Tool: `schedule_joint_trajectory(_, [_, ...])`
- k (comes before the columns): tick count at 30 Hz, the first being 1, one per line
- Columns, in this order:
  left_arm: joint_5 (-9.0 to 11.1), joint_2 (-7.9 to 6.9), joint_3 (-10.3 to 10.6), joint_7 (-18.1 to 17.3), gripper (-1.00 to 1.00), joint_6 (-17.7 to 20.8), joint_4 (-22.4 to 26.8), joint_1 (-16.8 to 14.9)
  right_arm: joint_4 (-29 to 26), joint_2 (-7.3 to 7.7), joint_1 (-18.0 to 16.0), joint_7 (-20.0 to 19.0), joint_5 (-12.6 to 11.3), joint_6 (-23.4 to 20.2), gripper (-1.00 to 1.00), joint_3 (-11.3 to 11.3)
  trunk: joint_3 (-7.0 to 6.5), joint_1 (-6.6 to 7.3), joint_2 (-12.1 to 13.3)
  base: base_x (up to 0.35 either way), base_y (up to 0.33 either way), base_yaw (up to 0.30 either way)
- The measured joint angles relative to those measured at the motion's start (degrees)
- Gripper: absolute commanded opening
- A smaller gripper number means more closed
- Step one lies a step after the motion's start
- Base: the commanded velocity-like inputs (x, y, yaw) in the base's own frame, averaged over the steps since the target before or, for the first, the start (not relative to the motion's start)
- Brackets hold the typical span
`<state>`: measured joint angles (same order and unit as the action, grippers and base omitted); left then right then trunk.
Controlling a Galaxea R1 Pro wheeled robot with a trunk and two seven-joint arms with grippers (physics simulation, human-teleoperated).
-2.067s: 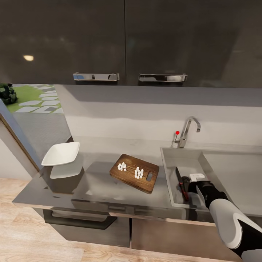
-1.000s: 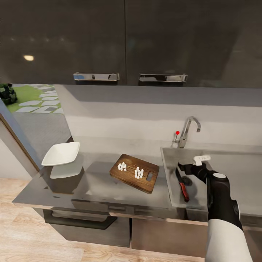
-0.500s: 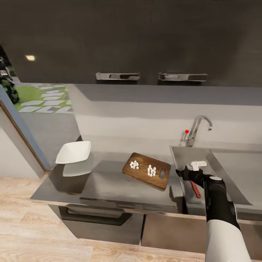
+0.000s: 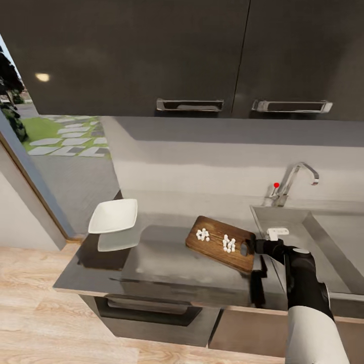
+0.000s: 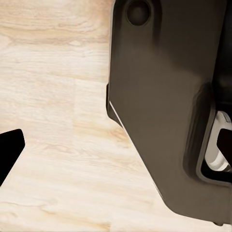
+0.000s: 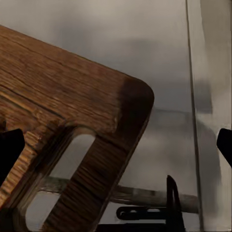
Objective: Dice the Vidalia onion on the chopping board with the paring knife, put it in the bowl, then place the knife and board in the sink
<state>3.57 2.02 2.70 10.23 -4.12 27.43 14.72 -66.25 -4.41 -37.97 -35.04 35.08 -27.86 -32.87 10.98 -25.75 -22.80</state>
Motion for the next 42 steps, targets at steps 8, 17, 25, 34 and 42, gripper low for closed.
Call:
schedule_joint_trajectory(8, [0.0, -0.03, 0.0, 0.0, 1.0, 0.0, 0.0, 0.0, 0.3, -0.09, 0.0, 0.1, 0.0, 0.0, 1.0, -4.1, 0.72, 0.0, 0.0, 0.004, 0.003, 0.0])
schedule_joint_trajectory(17, [0.0, 0.02, 0.0, 0.0, 1.0, 0.0, 0.0, 0.0, 0.3, -0.09, 0.0, 0.1, 0.0, 0.0, 1.0, -4.2, 1.55, 0.01, 0.0, 0.084, 0.063, 0.0])
schedule_joint_trajectory(25, [0.0, 0.03, 0.0, 0.0, 1.0, 0.0, -0.1, 0.0, 0.3, -0.18, 0.0, 0.1, 0.0, 0.0, 1.0, -4.2, 2.28, 0.0, 0.0, 0.011, 0.008, 0.0])
schedule_joint_trajectory(34, [0.0, 0.02, 0.0, 0.0, 1.0, 0.0, -0.3, 0.0, 0.4, -0.26, 0.0, 0.0, 0.0, 0.0, 1.0, -4.1, 3.11, 0.0, 0.0, 0.0, 0.04, 0.0])
schedule_joint_trajectory(42, [0.0, 0.03, 0.0, 0.0, 1.0, 0.0, -0.3, 0.0, 1.0, -0.18, 0.0, 0.0, -0.1, 0.3, 1.0, -4.1, 3.84, 0.01, 0.0, 0.0, 0.001, 0.0])
